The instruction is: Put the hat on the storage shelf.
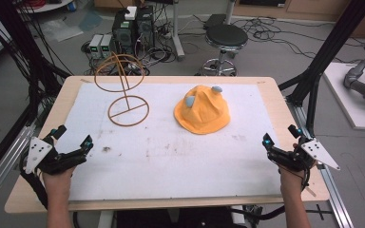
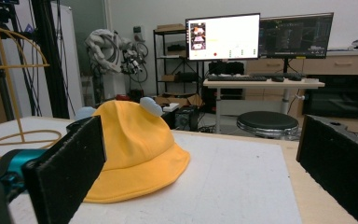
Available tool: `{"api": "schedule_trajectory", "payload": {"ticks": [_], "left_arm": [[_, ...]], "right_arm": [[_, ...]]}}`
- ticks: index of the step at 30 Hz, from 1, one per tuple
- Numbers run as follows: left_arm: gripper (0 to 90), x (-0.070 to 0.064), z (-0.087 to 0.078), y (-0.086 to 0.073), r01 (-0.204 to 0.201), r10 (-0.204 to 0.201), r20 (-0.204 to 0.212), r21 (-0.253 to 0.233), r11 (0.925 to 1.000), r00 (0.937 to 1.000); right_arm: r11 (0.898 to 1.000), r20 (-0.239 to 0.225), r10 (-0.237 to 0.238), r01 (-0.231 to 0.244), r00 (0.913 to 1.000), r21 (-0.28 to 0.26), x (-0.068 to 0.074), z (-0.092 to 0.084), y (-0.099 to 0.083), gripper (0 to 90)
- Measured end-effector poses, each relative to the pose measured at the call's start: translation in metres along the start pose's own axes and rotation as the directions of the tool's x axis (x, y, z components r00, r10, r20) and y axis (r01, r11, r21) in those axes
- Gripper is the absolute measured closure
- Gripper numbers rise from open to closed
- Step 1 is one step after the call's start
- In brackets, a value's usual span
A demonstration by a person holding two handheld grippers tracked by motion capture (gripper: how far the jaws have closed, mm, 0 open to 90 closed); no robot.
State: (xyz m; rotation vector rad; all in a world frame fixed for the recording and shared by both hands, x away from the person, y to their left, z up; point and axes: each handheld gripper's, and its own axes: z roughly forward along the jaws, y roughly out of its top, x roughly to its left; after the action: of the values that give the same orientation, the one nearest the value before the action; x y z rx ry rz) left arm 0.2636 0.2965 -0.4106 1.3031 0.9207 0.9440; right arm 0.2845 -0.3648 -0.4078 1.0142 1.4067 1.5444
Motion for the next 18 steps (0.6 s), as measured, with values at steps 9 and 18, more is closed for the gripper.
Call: {"api": "schedule_trajectory", "payload": {"ticks": [9,18], "left_arm": [[4.5,0.001,-0.001,-0.001,-0.01,0.01,0.005,0.011,0.9999,0.9999],[4.6,0.0,-0.004,-0.001,-0.017,0.017,-0.002,0.015,0.9997,0.9999]], "right_arm": [[0.999,-0.011,-0.036,0.036,0.9993,0.003,0.004,0.004,0.0,1.0],[0.999,-0.04,-0.052,0.052,0.9979,0.01,0.011,0.009,0.003,1.0]]}}
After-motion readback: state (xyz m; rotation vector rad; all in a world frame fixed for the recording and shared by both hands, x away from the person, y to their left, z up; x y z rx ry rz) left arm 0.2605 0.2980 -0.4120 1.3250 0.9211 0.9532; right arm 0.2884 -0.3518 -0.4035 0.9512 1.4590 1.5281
